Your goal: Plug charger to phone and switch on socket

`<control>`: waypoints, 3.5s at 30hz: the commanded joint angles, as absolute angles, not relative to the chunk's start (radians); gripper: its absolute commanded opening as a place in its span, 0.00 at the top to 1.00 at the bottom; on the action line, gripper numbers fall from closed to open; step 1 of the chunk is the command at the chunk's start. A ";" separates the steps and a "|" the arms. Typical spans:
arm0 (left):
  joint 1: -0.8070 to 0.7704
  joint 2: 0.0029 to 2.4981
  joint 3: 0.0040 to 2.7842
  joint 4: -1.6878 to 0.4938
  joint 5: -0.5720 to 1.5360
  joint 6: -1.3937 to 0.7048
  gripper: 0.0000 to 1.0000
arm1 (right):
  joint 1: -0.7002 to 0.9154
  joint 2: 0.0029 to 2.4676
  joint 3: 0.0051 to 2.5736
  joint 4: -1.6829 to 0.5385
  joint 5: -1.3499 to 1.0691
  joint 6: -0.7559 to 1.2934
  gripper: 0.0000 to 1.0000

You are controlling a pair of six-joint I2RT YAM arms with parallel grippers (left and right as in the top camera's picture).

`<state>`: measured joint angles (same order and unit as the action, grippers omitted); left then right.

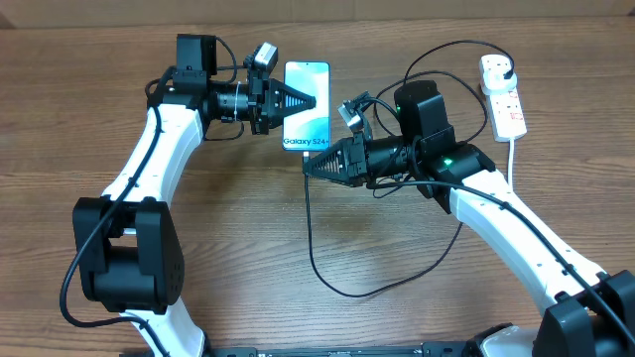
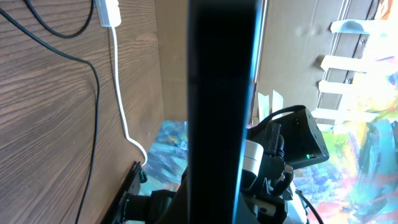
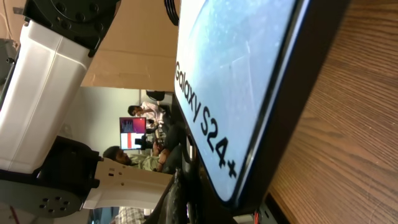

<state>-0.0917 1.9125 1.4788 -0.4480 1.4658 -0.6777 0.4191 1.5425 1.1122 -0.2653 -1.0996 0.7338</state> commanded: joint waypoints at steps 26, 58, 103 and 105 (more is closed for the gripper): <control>-0.092 1.904 1.494 -0.444 1.512 -0.657 0.96 | 0.414 1.547 1.114 -0.255 -1.123 0.759 0.96; -0.092 1.904 1.494 -0.444 1.514 -0.658 0.96 | 0.414 1.549 1.114 -0.262 -1.088 0.759 0.96; -0.092 1.904 1.494 -0.444 1.546 -0.621 0.96 | 0.414 1.549 1.114 -0.226 -1.066 0.794 0.96; -0.092 1.904 1.494 -0.444 1.546 -0.628 0.96 | 0.414 1.549 1.114 -0.236 -1.066 0.793 0.96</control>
